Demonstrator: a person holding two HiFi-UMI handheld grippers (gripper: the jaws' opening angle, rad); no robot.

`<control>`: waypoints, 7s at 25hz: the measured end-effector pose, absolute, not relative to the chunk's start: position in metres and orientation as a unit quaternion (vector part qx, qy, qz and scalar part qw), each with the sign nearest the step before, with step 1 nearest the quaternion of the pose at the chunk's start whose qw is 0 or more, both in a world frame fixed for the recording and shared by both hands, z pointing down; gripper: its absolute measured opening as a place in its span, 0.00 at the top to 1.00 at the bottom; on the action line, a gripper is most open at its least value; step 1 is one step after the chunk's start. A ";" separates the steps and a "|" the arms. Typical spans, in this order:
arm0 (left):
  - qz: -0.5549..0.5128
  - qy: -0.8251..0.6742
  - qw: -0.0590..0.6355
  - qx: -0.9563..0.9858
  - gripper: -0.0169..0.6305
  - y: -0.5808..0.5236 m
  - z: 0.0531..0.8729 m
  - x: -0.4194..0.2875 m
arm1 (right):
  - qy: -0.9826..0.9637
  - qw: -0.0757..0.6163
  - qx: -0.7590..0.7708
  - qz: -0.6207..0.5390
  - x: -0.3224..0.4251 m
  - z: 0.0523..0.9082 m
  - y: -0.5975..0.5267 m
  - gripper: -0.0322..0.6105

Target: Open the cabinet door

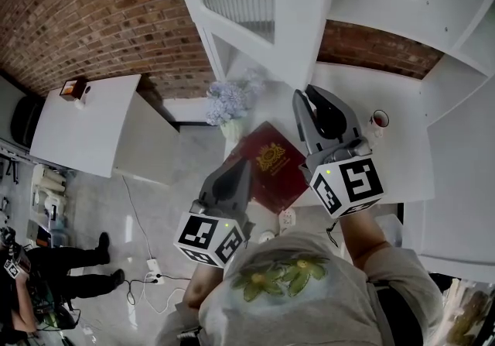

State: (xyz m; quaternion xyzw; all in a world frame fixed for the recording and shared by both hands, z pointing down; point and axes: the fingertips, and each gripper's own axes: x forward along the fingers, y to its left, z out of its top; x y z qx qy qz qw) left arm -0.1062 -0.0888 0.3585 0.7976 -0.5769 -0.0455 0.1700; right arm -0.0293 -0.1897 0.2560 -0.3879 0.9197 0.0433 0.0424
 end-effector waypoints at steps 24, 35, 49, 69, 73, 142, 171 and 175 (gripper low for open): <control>-0.054 -0.609 0.169 0.773 0.96 -0.065 0.363 -0.124 | 0.939 0.053 -0.336 0.057 -0.056 0.257 -0.151 0.84; -0.059 -0.631 0.171 0.755 0.96 -0.046 0.364 -0.140 | 0.946 0.055 -0.312 0.068 -0.074 0.257 -0.134 0.84; -0.061 -0.642 0.169 0.745 0.96 -0.034 0.363 -0.148 | 0.950 0.055 -0.298 0.069 -0.086 0.256 -0.124 0.84; -0.055 -0.652 0.167 0.738 0.96 -0.024 0.364 -0.152 | 0.961 0.057 -0.259 0.075 -0.111 0.258 -0.107 0.84; -0.057 -0.655 0.167 0.735 0.96 -0.023 0.363 -0.154 | 0.964 0.057 -0.251 0.073 -0.115 0.258 -0.104 0.84; -0.074 -0.730 0.163 0.659 0.96 0.025 0.371 -0.205 | 0.984 0.052 -0.151 0.081 -0.203 0.263 -0.070 0.83; -0.071 -0.763 0.167 0.621 0.96 0.060 0.373 -0.213 | 0.989 0.080 -0.104 0.063 -0.215 0.254 -0.068 0.83; -0.075 -0.761 0.167 0.622 0.96 0.058 0.372 -0.211 | 0.990 0.088 -0.100 0.050 -0.207 0.254 -0.068 0.86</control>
